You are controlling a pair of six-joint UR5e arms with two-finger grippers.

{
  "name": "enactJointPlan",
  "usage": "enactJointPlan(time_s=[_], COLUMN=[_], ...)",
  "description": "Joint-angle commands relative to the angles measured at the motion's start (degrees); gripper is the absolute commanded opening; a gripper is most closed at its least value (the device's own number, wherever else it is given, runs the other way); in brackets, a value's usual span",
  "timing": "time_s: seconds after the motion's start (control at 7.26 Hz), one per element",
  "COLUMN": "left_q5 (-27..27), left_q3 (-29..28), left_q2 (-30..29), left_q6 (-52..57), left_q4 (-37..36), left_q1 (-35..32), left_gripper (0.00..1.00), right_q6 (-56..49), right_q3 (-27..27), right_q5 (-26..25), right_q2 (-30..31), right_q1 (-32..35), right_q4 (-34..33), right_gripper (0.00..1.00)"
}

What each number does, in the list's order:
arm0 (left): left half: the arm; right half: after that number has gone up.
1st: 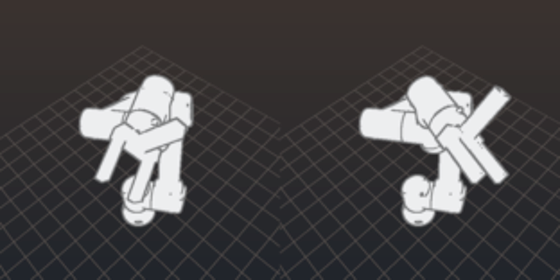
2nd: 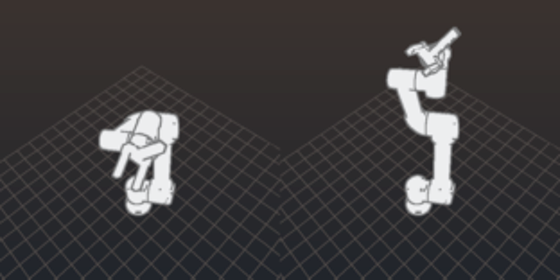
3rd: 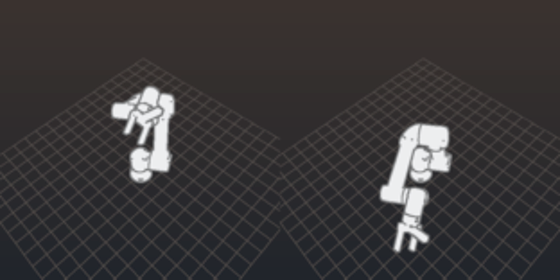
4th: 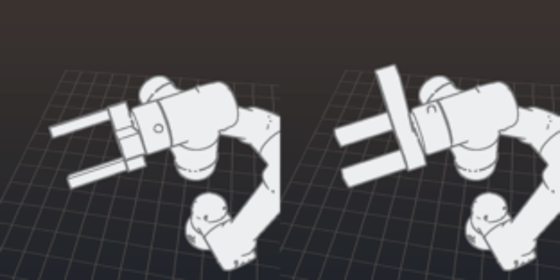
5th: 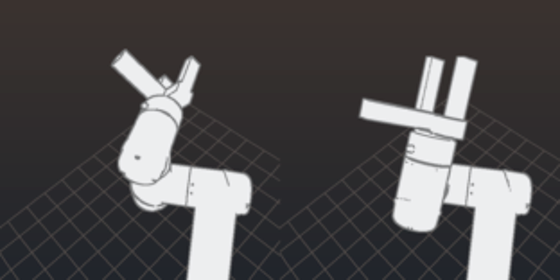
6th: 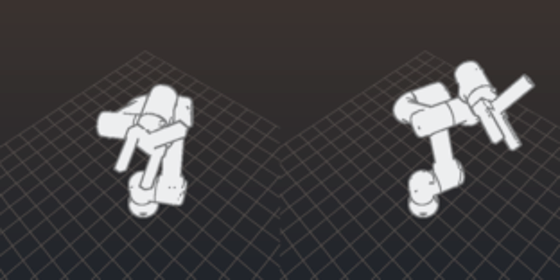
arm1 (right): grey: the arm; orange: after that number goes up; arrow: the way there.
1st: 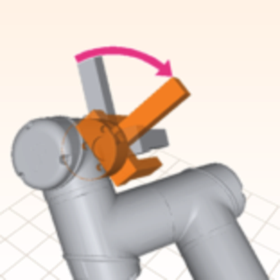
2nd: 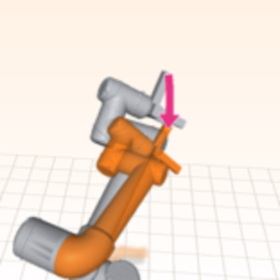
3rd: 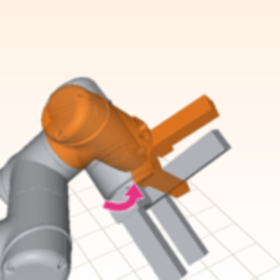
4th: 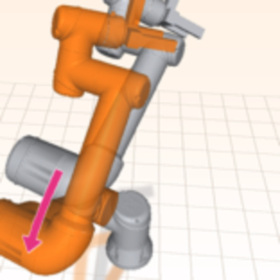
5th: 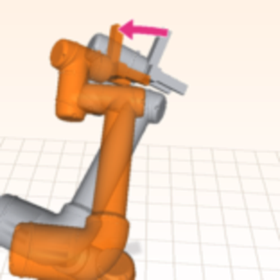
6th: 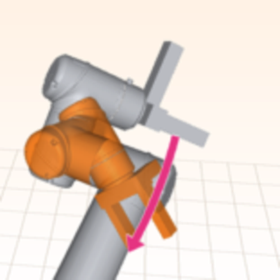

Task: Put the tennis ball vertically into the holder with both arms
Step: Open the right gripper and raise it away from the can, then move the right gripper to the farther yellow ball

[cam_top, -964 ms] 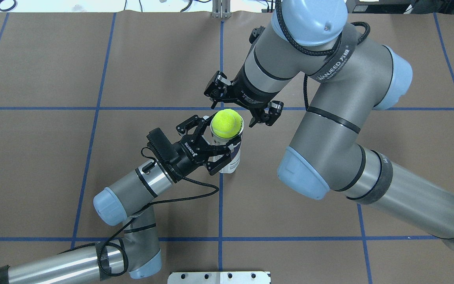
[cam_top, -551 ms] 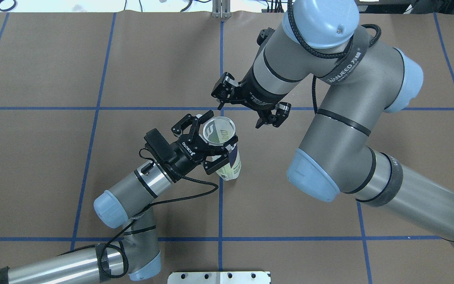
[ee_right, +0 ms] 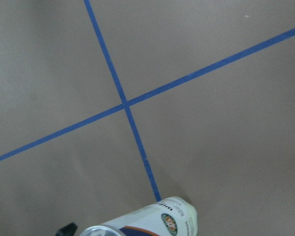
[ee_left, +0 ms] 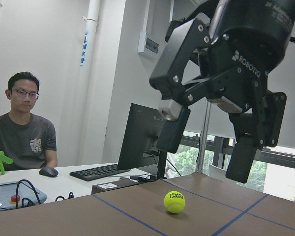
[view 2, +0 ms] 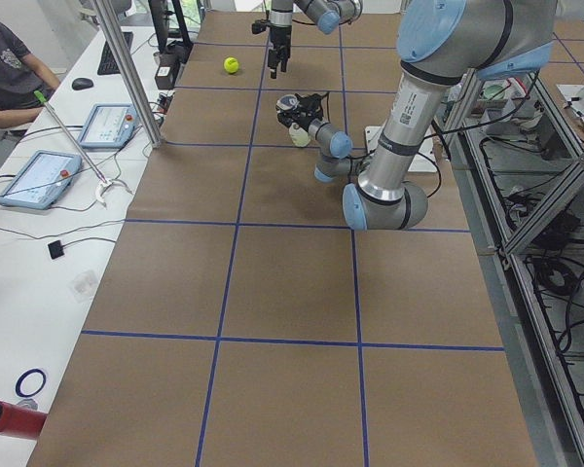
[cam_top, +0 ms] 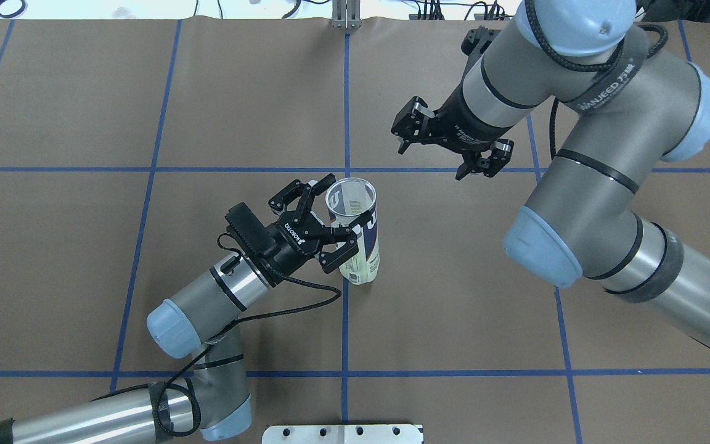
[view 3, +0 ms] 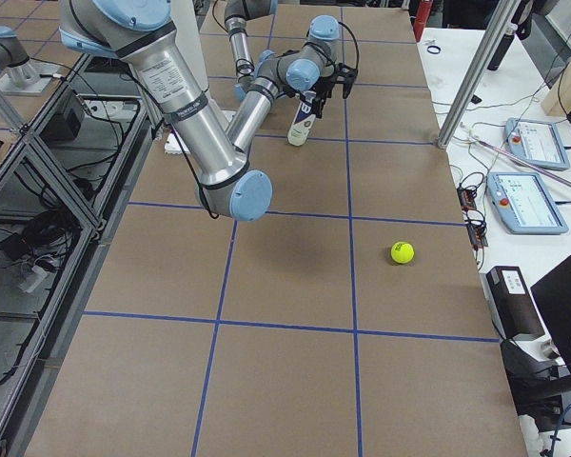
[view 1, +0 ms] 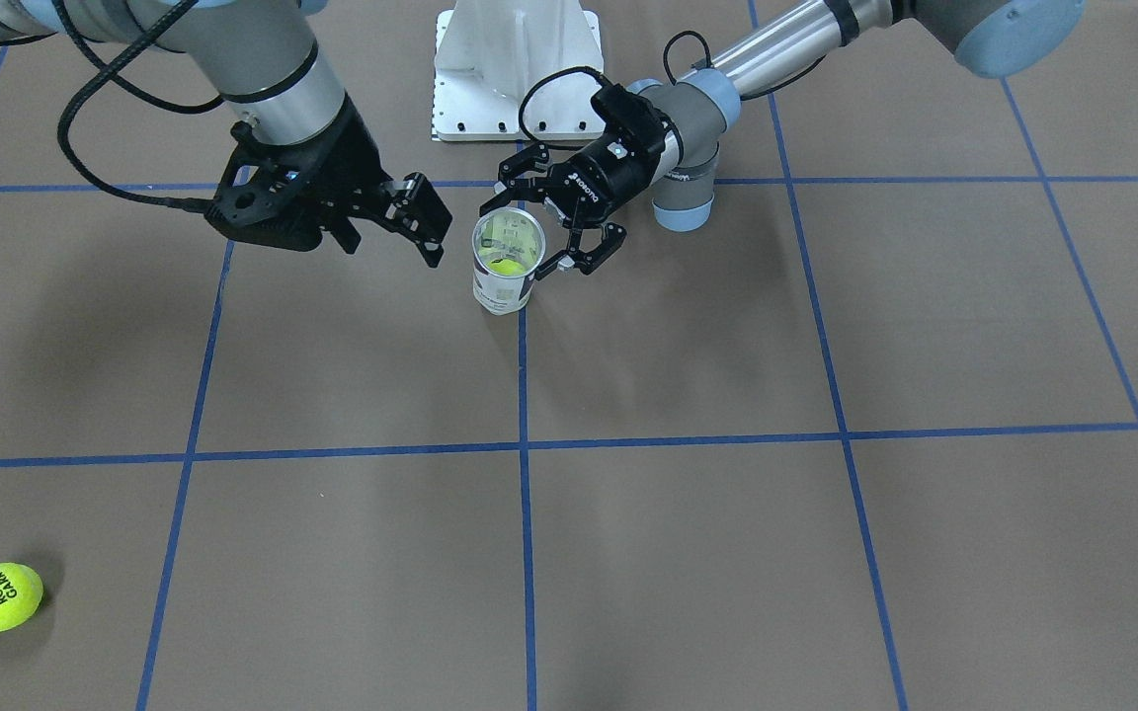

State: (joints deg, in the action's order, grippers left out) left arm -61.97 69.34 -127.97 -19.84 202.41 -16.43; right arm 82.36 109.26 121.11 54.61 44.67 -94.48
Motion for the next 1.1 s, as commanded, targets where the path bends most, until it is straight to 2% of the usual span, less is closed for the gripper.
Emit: enactJointPlan(time_s=[0.0,0.41,0.96], left_q5=[0.00,0.00,0.00], left_q3=[-0.09,0.09,0.79], left_q2=[0.00,0.09,-0.17], left_q6=[0.07,0.50,2.44], left_q4=[-0.09,0.00,0.18], left_q1=[0.26,0.44,2.72], left_gripper=[0.90,0.86,0.84], right_q6=[-2.99,-3.08,-13.61], right_q3=[-0.09,-0.01,-1.84], right_q5=[0.18,0.27,0.10], right_q2=[1.90,2.60,7.00], right_q1=[1.65,4.01,9.02], right_q4=[0.00,-0.09,-0.35], right_gripper=[0.99,0.99,0.99])
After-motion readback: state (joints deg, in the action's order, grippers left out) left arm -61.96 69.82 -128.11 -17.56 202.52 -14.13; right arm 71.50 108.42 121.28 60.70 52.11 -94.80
